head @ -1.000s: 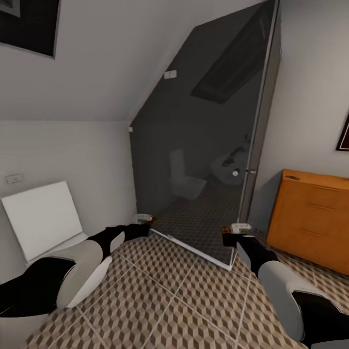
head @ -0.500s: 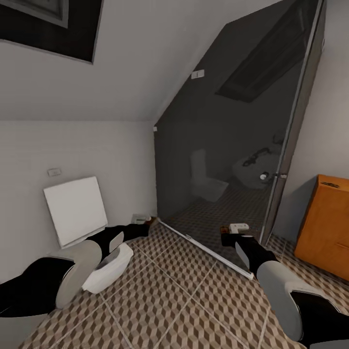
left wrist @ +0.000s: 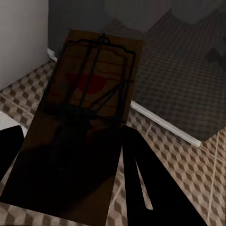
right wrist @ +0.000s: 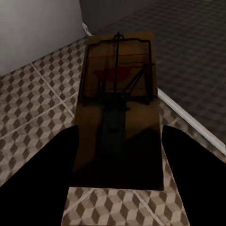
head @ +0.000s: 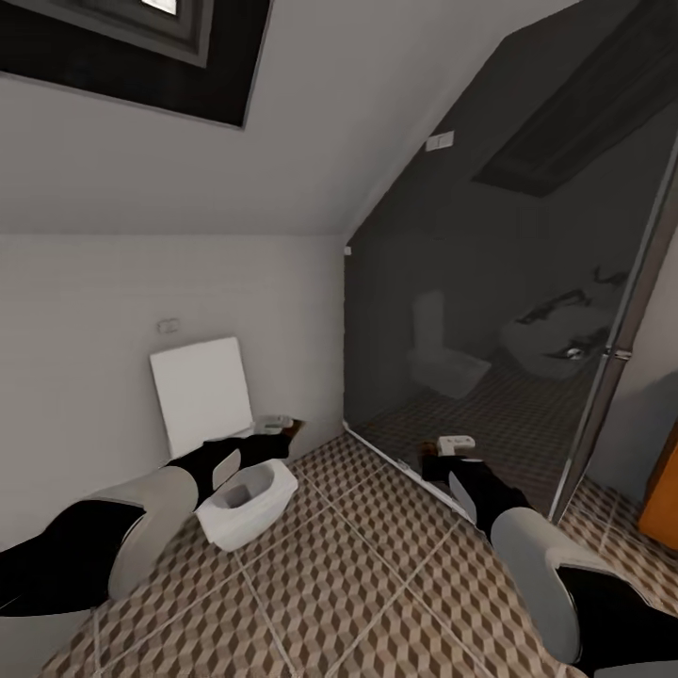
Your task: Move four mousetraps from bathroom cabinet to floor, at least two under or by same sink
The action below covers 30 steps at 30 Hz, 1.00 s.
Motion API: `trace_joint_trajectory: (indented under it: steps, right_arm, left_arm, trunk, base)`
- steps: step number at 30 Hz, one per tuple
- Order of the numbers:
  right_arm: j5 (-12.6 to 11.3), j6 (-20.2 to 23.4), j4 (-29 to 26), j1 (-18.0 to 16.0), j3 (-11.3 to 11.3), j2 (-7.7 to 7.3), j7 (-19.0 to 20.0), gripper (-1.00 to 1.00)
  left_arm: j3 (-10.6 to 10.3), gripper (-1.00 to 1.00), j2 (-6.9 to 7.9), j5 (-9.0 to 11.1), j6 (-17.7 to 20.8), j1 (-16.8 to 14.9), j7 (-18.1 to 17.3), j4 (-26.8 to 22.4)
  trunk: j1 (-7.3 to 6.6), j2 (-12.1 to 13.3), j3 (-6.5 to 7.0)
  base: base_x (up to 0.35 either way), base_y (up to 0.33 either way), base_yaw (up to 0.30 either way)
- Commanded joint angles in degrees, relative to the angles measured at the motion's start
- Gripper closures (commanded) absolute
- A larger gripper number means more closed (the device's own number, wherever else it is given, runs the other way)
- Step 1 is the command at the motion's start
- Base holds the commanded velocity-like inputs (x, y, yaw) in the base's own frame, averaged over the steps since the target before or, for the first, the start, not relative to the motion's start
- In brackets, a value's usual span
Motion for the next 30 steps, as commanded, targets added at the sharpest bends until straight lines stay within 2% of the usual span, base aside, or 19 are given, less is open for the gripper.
trace_joint_trajectory:
  steps: [1,4,9,15,30]
  right_arm:
    - [0.62,0.34,-0.06,-0.01,-0.47,0.13,0.27,1.0]
    - [0.62,0.34,0.19,-0.01,-0.47,0.35,0.25,1.0]
    - [0.57,0.34,0.37,-0.01,-0.47,0.59,0.24,1.0]
    - [0.61,0.34,1.38,-0.01,-0.47,0.73,0.24,1.0]
    - [0.87,0.77,2.32,-0.02,-0.4,1.89,-1.68,1.0]
  left_arm:
    - [-0.41,1.0,-0.04,0.75,0.24,-0.04,-0.05,-0.02]
    - [-0.42,1.0,-0.08,2.29,0.24,-0.04,-0.04,-0.01]
    - [-0.42,1.0,0.18,3.05,0.24,0.86,-0.06,-0.01]
    - [-0.42,1.0,0.77,3.23,0.24,2.12,-0.2,-0.02]
    - [-0.53,1.0,0.97,2.73,0.02,2.41,-0.76,-0.53]
  trunk:
    - [0.0,-0.04,-0.06]
    - [0.0,-0.04,-0.06]
    - [0.0,-0.04,-0.06]
    - [0.0,-0.04,-0.06]
    - [0.0,-0.04,-0.06]
  base:
    - [0.0,0.0,0.3]
    - [0.0,0.0,0.3]
    - [0.0,0.0,0.3]
    - [0.0,0.0,0.3]
    - [0.0,0.0,0.3]
